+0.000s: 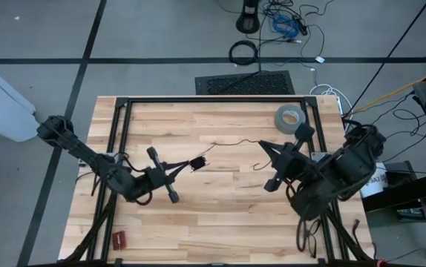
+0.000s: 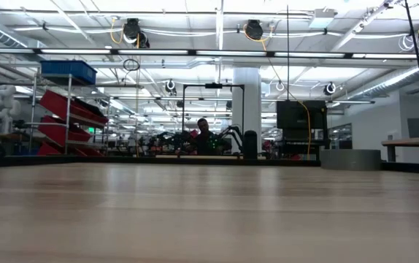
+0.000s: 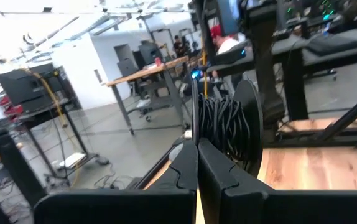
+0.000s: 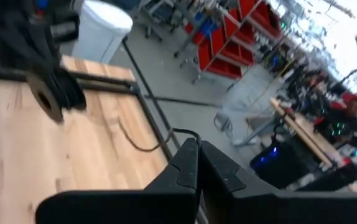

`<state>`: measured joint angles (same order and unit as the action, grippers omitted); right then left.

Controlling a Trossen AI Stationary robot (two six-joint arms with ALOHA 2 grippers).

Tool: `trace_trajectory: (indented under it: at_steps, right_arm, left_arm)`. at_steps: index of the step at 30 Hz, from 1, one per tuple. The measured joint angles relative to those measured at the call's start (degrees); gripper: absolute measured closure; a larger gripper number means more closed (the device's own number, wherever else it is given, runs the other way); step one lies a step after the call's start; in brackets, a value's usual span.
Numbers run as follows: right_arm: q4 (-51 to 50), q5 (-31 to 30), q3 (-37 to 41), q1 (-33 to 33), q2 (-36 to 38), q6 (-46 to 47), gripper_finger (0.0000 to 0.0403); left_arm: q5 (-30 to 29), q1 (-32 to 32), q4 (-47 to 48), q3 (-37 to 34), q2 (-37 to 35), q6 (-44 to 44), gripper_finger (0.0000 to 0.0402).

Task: Coil cords
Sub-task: Uncoil the black wire from the spool

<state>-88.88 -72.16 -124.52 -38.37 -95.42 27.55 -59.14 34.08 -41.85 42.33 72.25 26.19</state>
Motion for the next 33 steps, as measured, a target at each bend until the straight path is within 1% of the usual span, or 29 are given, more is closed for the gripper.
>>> trace_trajectory:
  at_steps: [7, 12, 16, 18, 23, 26, 33]
  right_arm:
    - [-1.0, 2.2, 8.0, 0.0, 0.0, 7.9, 0.0403]
    - [-1.1, 2.3, 16.5, 0.0, 0.0, 14.2, 0.0403]
    - [-0.9, 2.8, 23.4, 0.0, 0.0, 21.2, 0.0403]
    - [1.2, 3.3, 27.4, 0.0, 0.0, 23.9, 0.0403]
    - [10.4, 4.8, 38.0, 0.1, 0.0, 26.3, 0.0403]
    - [19.5, 5.1, 44.1, 0.1, 0.0, 26.0, 0.0403]
    - [44.8, 8.5, 55.5, 0.5, 0.0, 16.9, 0.0403]
  left_arm:
    - [1.9, 2.5, -7.3, 0.0, 0.0, 5.1, 0.0401]
    - [2.7, 3.6, -11.3, 0.0, 0.0, 7.9, 0.0401]
    - [3.4, 3.9, -13.3, 0.0, 0.0, 10.0, 0.0401]
    - [3.4, 3.9, -13.5, 0.0, -0.1, 10.2, 0.0401]
    - [3.4, 3.9, -13.5, 0.0, -0.1, 10.2, 0.0401]
    - [3.4, 3.9, -13.4, 0.0, -0.1, 10.2, 0.0401]
    - [3.4, 3.9, -13.4, 0.1, -0.1, 10.2, 0.0401]
